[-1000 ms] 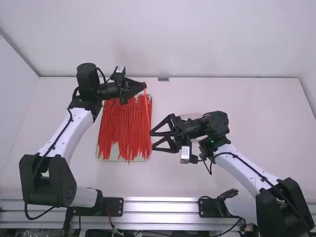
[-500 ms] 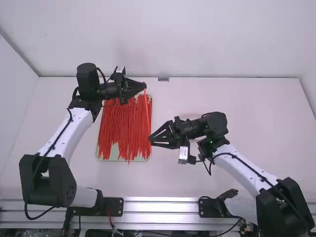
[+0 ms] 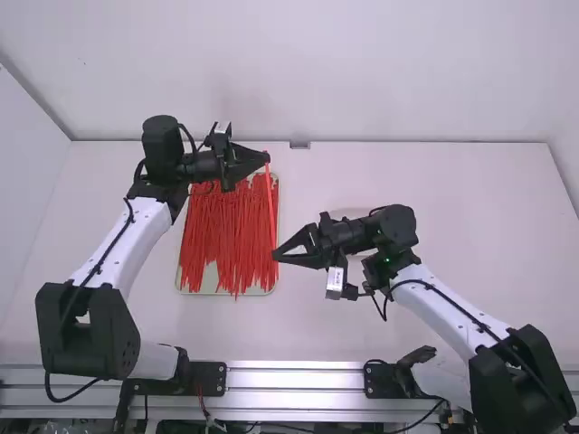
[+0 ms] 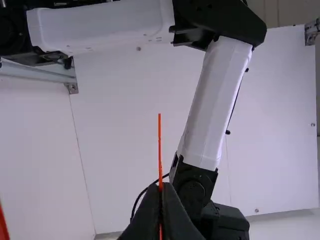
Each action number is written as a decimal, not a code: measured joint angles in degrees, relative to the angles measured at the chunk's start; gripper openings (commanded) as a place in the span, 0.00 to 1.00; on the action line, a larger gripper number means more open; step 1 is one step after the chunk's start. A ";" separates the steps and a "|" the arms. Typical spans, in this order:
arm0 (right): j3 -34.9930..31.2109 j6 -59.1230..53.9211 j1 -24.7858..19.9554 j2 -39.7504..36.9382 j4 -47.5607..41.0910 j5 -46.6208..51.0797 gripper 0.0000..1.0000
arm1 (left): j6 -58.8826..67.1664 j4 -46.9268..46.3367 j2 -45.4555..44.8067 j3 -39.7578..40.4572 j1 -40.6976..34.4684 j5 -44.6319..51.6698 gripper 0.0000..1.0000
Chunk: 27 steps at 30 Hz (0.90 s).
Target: Fasten the cable tie
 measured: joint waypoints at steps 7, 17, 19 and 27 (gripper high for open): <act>0.00 0.59 0.00 0.00 -0.15 0.04 0.00 | 1.79 -0.04 0.00 0.00 -0.02 -0.02 0.02; 0.00 1.51 0.00 0.00 -0.37 0.00 0.00 | 3.04 -0.02 0.00 0.00 -0.02 0.00 0.02; 0.00 1.51 0.00 0.00 -0.37 0.04 0.00 | 3.04 -0.04 0.00 0.00 -0.02 -0.02 0.02; 0.00 1.51 0.00 0.00 -0.35 1.49 0.05 | 3.08 0.02 0.00 0.00 -0.13 -0.22 0.02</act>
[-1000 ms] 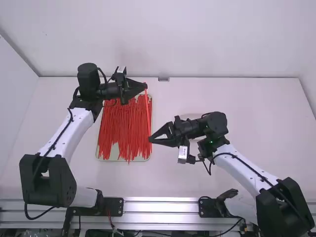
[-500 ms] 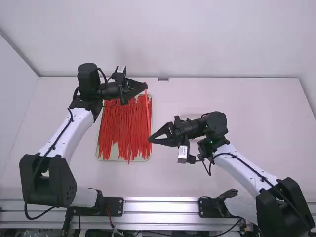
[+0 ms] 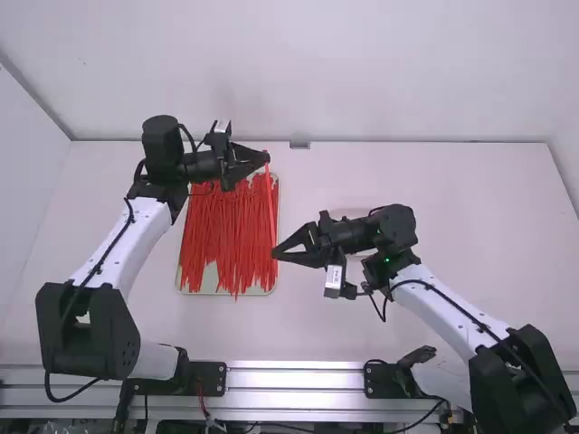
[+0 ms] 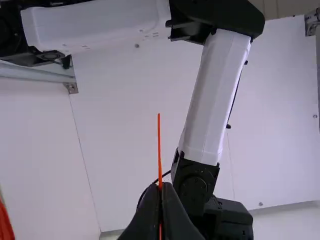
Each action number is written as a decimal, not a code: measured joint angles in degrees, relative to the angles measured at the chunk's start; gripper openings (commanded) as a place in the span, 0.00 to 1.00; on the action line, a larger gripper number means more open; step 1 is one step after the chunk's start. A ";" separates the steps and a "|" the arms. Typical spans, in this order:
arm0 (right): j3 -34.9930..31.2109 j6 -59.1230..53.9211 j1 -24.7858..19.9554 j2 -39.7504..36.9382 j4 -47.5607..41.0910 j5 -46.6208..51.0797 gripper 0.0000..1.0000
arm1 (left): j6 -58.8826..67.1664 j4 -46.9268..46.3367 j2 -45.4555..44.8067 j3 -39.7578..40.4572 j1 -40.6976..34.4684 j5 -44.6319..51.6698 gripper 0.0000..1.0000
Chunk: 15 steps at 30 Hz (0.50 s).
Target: Fasten the cable tie
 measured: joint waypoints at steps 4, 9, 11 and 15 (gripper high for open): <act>0.00 -0.07 0.00 0.00 -0.02 1.05 0.06 | -0.02 0.00 0.00 0.00 -1.16 0.04 0.02; 0.00 -0.11 0.00 0.00 -0.04 1.44 0.08 | -0.04 0.00 0.00 0.00 -1.75 0.04 0.02; 0.00 -0.15 0.00 0.00 -0.04 1.53 0.03 | -0.02 -0.02 0.00 0.00 -1.75 0.07 0.02; 0.02 -0.09 0.00 0.00 -0.04 1.53 0.00 | -0.02 -0.02 0.00 0.00 -1.81 0.04 0.02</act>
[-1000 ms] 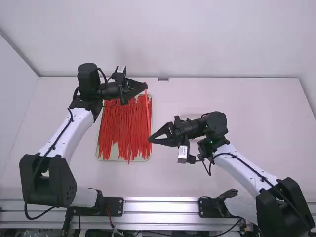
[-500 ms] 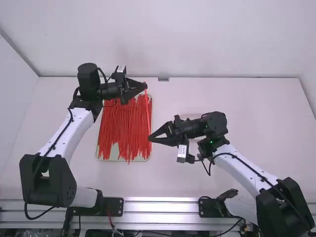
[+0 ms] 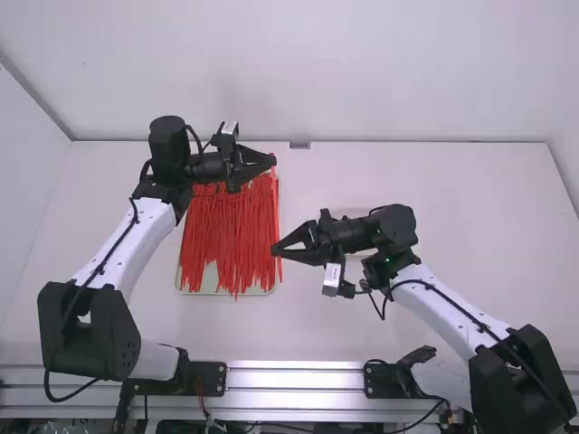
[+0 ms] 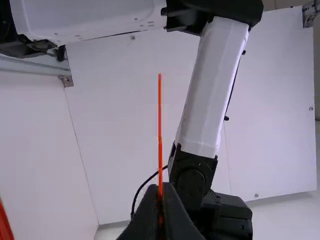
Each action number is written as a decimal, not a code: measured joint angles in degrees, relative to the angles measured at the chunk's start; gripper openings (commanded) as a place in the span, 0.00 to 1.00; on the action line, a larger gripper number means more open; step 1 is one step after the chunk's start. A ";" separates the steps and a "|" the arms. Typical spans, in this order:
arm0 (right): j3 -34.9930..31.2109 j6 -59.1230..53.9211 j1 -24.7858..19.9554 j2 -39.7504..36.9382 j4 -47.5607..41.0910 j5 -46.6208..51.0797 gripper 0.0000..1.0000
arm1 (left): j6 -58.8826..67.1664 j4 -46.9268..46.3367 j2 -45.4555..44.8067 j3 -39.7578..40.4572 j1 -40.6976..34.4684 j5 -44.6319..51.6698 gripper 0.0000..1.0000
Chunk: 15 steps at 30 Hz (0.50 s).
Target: Fasten the cable tie
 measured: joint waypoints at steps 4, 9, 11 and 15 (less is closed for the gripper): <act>-0.02 0.07 0.00 0.00 0.00 0.00 0.00 | 1.03 0.00 0.00 0.00 0.00 0.02 0.02; -0.02 0.11 0.00 0.00 0.02 0.15 0.00 | 2.45 0.02 0.00 0.00 0.00 0.00 0.01; -0.02 0.61 0.00 0.00 0.15 0.68 0.00 | 3.50 0.02 0.00 0.00 0.00 -0.04 0.01; -0.02 3.67 0.00 0.00 1.55 2.43 0.00 | 7.80 0.02 0.00 0.00 0.02 -0.04 0.01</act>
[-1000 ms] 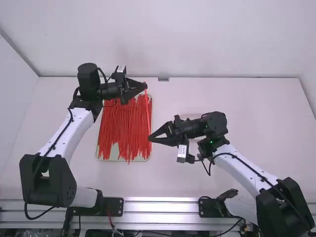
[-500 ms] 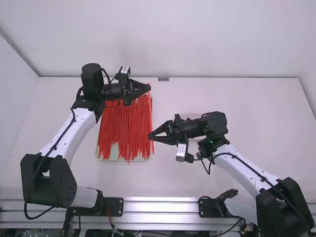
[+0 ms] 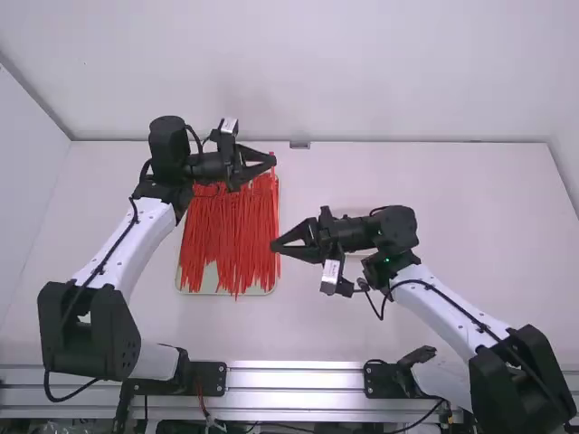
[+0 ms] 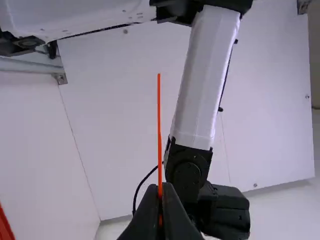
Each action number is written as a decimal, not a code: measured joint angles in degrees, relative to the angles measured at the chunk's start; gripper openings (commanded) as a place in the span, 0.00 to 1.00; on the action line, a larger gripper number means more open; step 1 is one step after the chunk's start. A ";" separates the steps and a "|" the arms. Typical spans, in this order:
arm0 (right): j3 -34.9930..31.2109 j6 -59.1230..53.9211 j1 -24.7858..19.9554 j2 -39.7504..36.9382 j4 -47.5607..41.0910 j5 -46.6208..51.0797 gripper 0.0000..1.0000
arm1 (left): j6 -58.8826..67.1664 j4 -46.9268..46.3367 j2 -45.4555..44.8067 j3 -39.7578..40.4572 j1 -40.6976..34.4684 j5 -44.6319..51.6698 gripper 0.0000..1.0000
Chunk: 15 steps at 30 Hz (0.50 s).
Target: Fasten the cable tie
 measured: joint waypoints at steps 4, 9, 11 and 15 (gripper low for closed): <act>0.00 5.38 0.00 0.00 2.01 1.64 0.00 | 4.81 0.48 0.00 0.00 -0.02 0.00 0.01; 0.00 9.68 0.00 0.00 -0.39 2.49 0.00 | 7.50 3.63 0.00 0.00 0.00 0.72 0.01; 0.00 10.25 0.00 0.00 -1.20 2.51 0.00 | 7.72 3.96 0.00 0.00 -0.02 0.94 0.01; 0.00 10.86 0.00 0.00 -1.33 2.58 0.00 | 8.20 3.93 0.00 0.00 -0.02 1.09 0.01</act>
